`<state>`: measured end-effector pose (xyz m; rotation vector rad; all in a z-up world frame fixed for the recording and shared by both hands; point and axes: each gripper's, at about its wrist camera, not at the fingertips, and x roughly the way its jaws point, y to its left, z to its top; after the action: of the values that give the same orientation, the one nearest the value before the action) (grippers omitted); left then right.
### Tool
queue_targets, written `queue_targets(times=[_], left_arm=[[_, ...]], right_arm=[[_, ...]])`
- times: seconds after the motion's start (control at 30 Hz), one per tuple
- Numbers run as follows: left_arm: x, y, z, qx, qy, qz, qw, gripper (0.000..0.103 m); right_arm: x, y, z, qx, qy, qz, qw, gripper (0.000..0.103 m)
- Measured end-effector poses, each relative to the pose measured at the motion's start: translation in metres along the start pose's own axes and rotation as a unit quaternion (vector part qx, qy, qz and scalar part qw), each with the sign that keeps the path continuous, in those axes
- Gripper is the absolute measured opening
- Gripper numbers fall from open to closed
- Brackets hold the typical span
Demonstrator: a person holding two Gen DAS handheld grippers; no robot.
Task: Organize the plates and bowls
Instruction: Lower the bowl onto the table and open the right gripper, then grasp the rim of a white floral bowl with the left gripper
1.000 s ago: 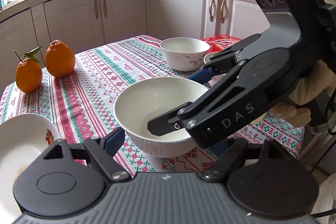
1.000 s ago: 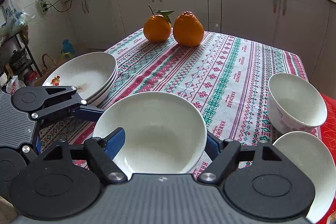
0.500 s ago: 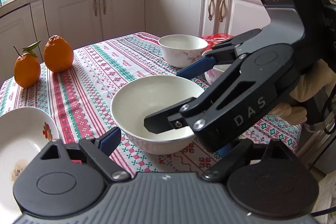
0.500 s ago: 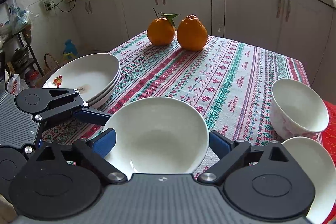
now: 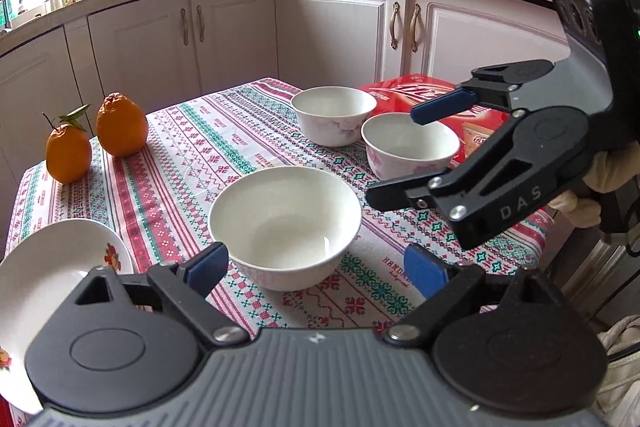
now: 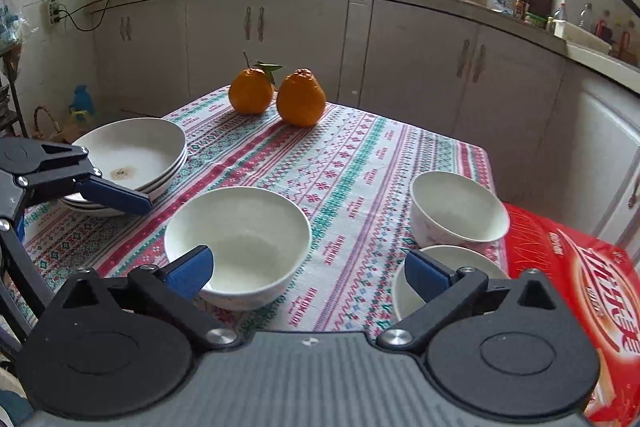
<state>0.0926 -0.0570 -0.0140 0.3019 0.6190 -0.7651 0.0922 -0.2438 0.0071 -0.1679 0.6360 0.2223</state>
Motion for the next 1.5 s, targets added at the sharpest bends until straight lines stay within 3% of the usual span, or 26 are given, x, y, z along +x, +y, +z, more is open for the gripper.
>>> queue_targets(times=[0.37,0.63,0.97,1.07,1.23,1.5], left_arm=[[0.019,-0.027,0.047,0.036,-0.019,-0.028,0.9988,0.094],[0.072,-0.046,0.080,0.038,-0.012,-0.053,0.9978,0.094],[0.135,-0.047,0.097,-0.009,0.037,-0.060,0.9974,0.087],[0.148,-0.047,0.099,-0.021,0.052,-0.055,0.9969,0.080],[0.160,-0.050,0.102,-0.020,0.064,-0.057,0.9961,0.079],[0.169,-0.052,0.105,-0.022,0.078,-0.072,0.9941,0.065]], right_arm=[[-0.020,-0.040,-0.039,0.037,0.019,-0.089,0.995,0.103],[0.000,-0.067,-0.056,0.060,0.035,-0.095,0.993,0.103],[0.023,-0.082,-0.058,0.046,0.032,-0.056,0.997,0.103],[0.029,-0.084,-0.058,0.042,0.035,-0.052,0.997,0.101],[0.033,-0.089,-0.058,0.042,0.034,-0.041,0.998,0.094],[0.029,-0.089,-0.059,0.037,0.031,-0.031,0.998,0.091]])
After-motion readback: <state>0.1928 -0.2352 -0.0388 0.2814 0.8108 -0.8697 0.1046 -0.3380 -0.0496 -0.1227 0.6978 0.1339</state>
